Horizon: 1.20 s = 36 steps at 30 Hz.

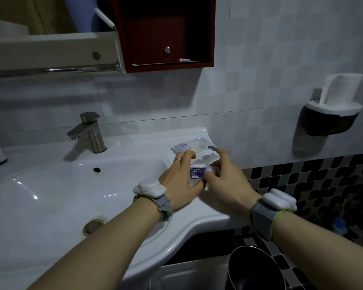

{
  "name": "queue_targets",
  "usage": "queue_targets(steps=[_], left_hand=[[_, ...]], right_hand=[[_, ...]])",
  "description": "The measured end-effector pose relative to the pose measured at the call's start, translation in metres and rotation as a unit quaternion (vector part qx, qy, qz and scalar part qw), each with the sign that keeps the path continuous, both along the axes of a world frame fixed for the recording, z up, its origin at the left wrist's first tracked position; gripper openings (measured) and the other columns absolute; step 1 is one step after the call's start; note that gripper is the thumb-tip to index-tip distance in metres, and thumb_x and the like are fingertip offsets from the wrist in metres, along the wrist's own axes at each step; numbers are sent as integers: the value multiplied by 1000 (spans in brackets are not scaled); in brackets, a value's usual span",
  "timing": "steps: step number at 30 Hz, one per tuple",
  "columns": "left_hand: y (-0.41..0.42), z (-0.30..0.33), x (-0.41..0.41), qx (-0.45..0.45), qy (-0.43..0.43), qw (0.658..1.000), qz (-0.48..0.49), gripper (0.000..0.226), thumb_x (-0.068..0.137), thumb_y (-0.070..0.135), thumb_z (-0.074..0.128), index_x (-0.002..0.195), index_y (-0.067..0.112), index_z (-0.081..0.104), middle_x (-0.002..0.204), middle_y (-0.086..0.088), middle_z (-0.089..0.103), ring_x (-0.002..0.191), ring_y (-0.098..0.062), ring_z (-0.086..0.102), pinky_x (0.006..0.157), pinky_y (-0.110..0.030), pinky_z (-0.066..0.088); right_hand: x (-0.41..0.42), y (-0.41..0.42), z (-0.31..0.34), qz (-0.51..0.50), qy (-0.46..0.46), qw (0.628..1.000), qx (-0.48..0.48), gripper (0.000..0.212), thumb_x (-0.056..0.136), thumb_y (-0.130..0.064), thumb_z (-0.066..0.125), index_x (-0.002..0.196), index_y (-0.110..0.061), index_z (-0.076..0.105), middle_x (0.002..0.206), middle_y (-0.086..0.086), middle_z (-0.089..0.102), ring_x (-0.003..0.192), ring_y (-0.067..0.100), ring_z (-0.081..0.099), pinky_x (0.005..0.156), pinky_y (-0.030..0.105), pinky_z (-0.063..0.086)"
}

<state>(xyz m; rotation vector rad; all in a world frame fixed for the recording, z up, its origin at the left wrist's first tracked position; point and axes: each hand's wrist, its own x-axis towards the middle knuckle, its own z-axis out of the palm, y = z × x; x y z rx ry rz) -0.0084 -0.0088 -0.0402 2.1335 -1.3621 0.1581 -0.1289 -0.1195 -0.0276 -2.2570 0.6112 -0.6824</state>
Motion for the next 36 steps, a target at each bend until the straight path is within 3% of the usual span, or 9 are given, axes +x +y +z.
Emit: queue_targets(steps=[4,8,15,17,19,23,27,36], left_hand=[[2,0,2,6,-18,998,-59,50,83,34,63,126,27,38,129,6,35,97,-23,60,80,-39,55],[5,-1,8,24,-61,995,-74,32,88,38,59,114,20,49,117,5,40,89,-24,58,77,-42,52],[6,-1,-1,51,-110,990,-68,24,101,29,49,115,11,55,118,-6,44,85,-23,53,72,-39,47],[5,1,-5,23,-122,989,-81,22,104,24,45,113,9,58,114,-6,48,90,-23,53,74,-45,50],[3,3,-6,1,-156,982,-102,14,103,18,48,107,9,58,107,0,44,86,-20,50,66,-49,52],[1,7,-7,51,-127,988,-77,22,102,29,47,113,12,53,114,-2,42,79,-29,55,71,-47,49],[3,5,-3,54,-144,984,-89,19,102,27,47,110,12,55,117,-5,41,76,-29,54,68,-44,49],[-1,2,0,57,-280,949,-133,9,102,21,49,99,12,48,107,-10,46,64,-25,43,56,-43,48]], right_hand=[[0,-3,-2,42,32,998,23,88,75,-30,62,150,-28,17,120,-3,60,111,19,58,97,37,47],[0,-5,-4,53,46,998,-1,88,74,-34,69,148,-25,23,126,-5,60,114,16,58,98,33,46],[0,-6,-5,34,47,998,19,74,75,-22,63,140,-22,28,113,-5,61,104,18,60,91,34,47],[0,-7,-6,15,48,999,14,69,75,-17,61,137,-21,31,113,-1,61,103,23,59,91,35,48],[-1,-10,-6,11,44,999,15,67,75,-15,61,135,-22,34,112,0,60,104,24,59,91,34,47],[-6,-10,-2,63,35,994,84,79,65,-29,69,137,-26,36,108,-4,61,97,17,62,89,32,50],[-4,-12,-7,62,0,987,148,84,56,-38,70,135,-29,42,101,-6,67,96,16,67,95,45,51],[-5,-15,-10,63,7,991,116,82,52,-41,68,130,-29,43,104,-9,65,100,13,65,97,41,50]])
